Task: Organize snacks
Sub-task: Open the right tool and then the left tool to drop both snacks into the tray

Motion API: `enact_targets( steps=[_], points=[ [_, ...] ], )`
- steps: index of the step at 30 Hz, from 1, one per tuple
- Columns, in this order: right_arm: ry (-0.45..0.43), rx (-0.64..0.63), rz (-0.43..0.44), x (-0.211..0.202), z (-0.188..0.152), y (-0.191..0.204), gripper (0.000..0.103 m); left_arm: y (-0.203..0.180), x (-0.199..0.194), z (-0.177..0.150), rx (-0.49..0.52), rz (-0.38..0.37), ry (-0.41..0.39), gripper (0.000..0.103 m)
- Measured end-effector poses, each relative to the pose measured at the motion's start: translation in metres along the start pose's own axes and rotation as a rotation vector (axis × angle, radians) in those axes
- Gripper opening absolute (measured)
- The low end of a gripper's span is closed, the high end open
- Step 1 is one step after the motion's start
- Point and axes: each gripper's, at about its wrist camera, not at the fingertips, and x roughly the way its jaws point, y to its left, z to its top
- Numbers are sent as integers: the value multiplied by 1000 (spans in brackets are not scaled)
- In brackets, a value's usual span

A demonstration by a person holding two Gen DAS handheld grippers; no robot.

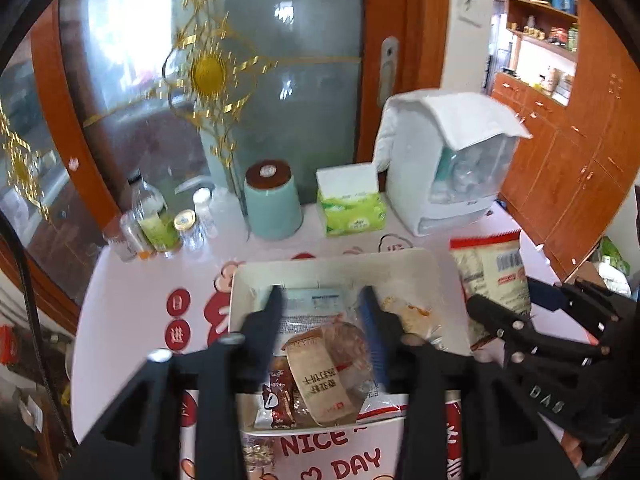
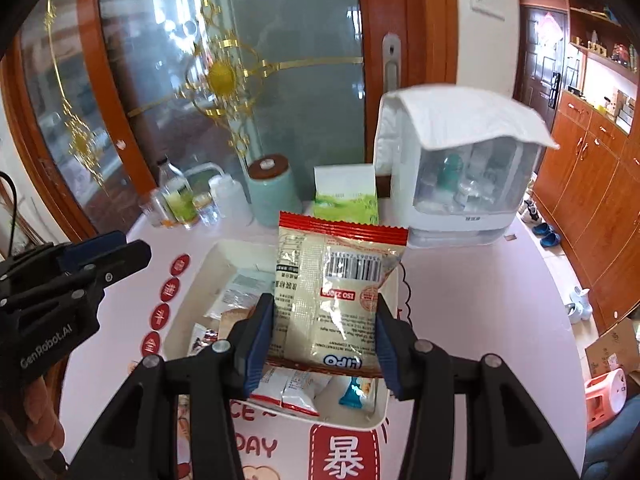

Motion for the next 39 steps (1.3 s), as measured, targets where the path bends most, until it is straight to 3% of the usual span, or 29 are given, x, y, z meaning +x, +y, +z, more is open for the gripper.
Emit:
enact_targets(
  steps=[1, 2, 3, 9, 16, 27, 39],
  points=[
    [21, -1, -7, 9, 0, 0, 49, 3, 7, -1, -17, -1, 6, 75],
    [43, 1, -6, 20, -2, 0, 49, 5, 12, -5, -29, 0, 6, 85],
    [58, 2, -2, 26, -4, 0, 49, 7, 15, -8, -37, 0, 4, 86],
    [101, -7, -7, 51, -14, 1, 55, 18, 39, -25, -42, 4, 64, 88],
    [102, -16, 10, 48, -18, 6, 56, 29, 34, -39, -54, 17, 87, 88],
    [81, -53, 55, -1, -43, 20, 56, 26, -30, -69, -49, 44, 81, 90],
    [105, -95, 91, -64, -120, 20, 61, 22, -102, -145, -72, 89, 96, 91]
  ],
)
